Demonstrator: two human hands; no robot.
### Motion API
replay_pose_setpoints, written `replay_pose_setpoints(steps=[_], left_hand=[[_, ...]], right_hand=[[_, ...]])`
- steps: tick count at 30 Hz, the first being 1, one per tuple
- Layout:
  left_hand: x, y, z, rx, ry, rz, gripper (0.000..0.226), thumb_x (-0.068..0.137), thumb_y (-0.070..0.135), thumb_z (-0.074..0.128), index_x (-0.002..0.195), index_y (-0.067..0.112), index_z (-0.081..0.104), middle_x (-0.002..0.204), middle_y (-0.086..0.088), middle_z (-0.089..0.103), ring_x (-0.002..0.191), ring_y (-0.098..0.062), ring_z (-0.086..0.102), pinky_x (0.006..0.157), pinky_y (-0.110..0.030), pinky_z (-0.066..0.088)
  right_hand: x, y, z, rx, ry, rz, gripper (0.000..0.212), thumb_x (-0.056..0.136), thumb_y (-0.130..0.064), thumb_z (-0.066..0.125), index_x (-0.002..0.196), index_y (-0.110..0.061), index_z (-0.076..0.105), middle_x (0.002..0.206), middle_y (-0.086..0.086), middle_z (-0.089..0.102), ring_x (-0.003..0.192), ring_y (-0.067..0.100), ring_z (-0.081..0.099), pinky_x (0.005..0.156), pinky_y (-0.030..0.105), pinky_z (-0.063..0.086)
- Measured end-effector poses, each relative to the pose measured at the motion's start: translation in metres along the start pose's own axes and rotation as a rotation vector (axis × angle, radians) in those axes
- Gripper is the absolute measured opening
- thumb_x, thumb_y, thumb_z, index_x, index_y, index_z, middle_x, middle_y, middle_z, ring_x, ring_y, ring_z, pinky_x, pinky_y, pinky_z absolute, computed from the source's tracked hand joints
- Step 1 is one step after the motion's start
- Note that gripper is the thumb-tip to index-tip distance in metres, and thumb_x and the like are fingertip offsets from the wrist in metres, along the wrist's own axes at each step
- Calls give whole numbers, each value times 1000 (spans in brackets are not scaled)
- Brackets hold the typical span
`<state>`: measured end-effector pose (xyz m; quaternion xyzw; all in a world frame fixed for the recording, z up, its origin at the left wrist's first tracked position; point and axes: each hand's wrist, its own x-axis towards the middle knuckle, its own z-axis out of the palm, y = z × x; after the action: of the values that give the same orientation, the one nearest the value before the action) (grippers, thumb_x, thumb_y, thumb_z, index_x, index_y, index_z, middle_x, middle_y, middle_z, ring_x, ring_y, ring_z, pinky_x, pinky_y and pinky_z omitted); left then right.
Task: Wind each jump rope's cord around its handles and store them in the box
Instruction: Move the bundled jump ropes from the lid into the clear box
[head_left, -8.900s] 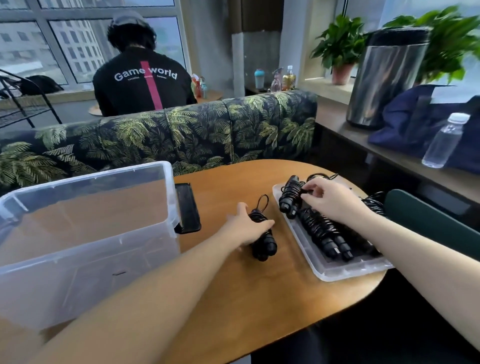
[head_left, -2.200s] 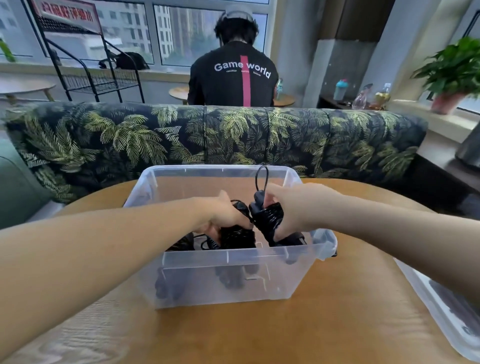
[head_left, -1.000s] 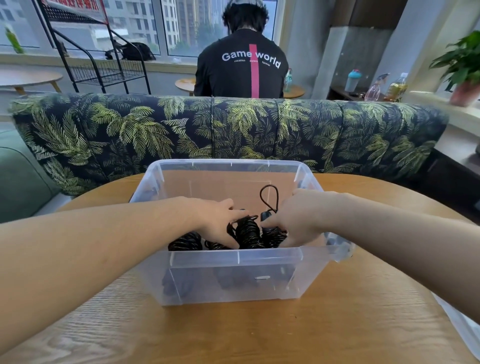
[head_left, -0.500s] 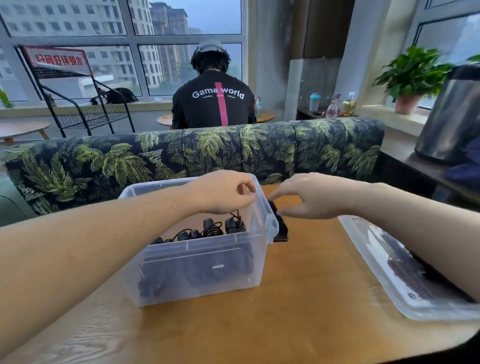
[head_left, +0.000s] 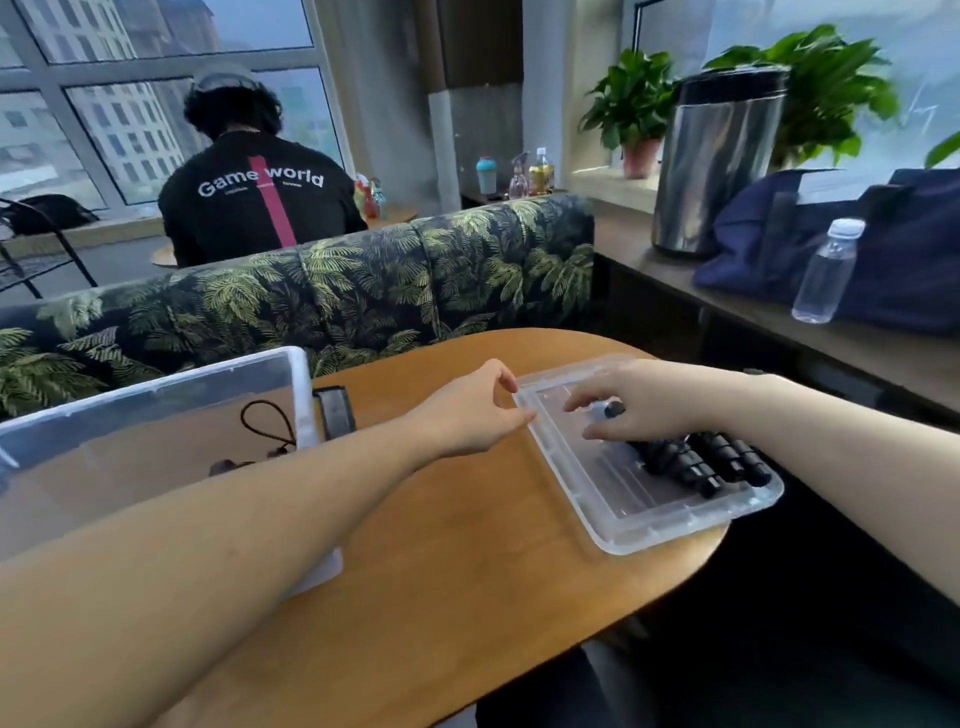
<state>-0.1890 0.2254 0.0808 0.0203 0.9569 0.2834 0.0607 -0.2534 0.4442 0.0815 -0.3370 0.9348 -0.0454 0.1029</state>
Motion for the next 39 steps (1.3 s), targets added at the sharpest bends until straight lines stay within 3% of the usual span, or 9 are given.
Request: replay_pose_setpoints(steps=[5, 10, 14, 19, 23, 26, 30, 35, 39], left_hand=[[47, 32, 64, -366, -175, -172, 56, 98, 40, 64, 141, 21, 34, 117, -15, 64, 96, -26, 72, 82, -39, 63], [80, 69, 112, -622, -242, -328, 75, 96, 43, 66, 151, 24, 18, 146, -21, 47, 84, -26, 69, 76, -34, 63], [102, 86, 139, -707, -169, -341, 78, 90, 46, 73, 145, 27, 21, 146, -9, 48, 108, -30, 65, 71, -37, 62], [118, 93, 161, -800, -74, -356, 105, 83, 28, 84, 155, 27, 8, 143, -9, 48, 109, -25, 55, 94, -42, 53], [118, 90, 161, -827, -76, -345, 93, 86, 13, 78, 153, 29, 16, 117, -5, 54, 97, -22, 60, 88, -40, 57], [115, 80, 156, -812, -77, -315, 76, 83, 10, 79, 141, 31, 35, 115, -3, 60, 102, -23, 64, 88, -43, 58], [105, 65, 133, -831, -45, -275, 60, 85, 7, 75, 128, 35, 44, 114, -4, 66, 98, -25, 69, 76, -43, 61], [84, 47, 75, -814, 40, -221, 55, 87, 13, 75, 130, 31, 46, 115, -7, 66, 88, -23, 71, 62, -36, 61], [56, 30, 19, -806, 95, -216, 42, 91, 27, 70, 127, 26, 47, 112, -10, 67, 72, -19, 68, 60, -36, 61]], right_hand=[[-16, 67, 24, 105, 47, 177, 47, 87, -45, 66, 132, -43, 55, 129, -10, 61, 119, 19, 57, 104, 39, 46], [-22, 127, 42, 149, 150, 408, 52, 87, -45, 66, 138, -41, 52, 140, 5, 53, 128, 32, 52, 111, 42, 39], [-22, 152, 57, 337, 90, 541, 61, 90, -47, 65, 146, -37, 42, 140, 9, 53, 119, 29, 59, 102, 35, 46], [-18, 154, 65, 502, 85, 554, 70, 89, -48, 66, 150, -35, 33, 133, 4, 62, 110, 25, 65, 97, 33, 50], [-16, 150, 64, 579, 97, 579, 78, 80, -49, 78, 143, -31, 35, 122, 4, 63, 100, 22, 65, 78, 28, 49], [-16, 143, 61, 634, 99, 597, 72, 79, -41, 81, 134, -29, 35, 105, 4, 63, 85, 17, 66, 60, 24, 50], [-15, 126, 54, 815, 109, 596, 68, 78, -33, 83, 127, -30, 36, 109, 7, 65, 87, 23, 72, 67, 35, 64], [-6, 83, 25, 937, 160, 532, 63, 79, -30, 83, 125, -28, 40, 105, 7, 65, 84, 21, 74, 59, 33, 62], [4, 31, -1, 983, 204, 426, 65, 77, -28, 85, 126, -24, 42, 102, 8, 67, 75, 19, 75, 58, 35, 61]])
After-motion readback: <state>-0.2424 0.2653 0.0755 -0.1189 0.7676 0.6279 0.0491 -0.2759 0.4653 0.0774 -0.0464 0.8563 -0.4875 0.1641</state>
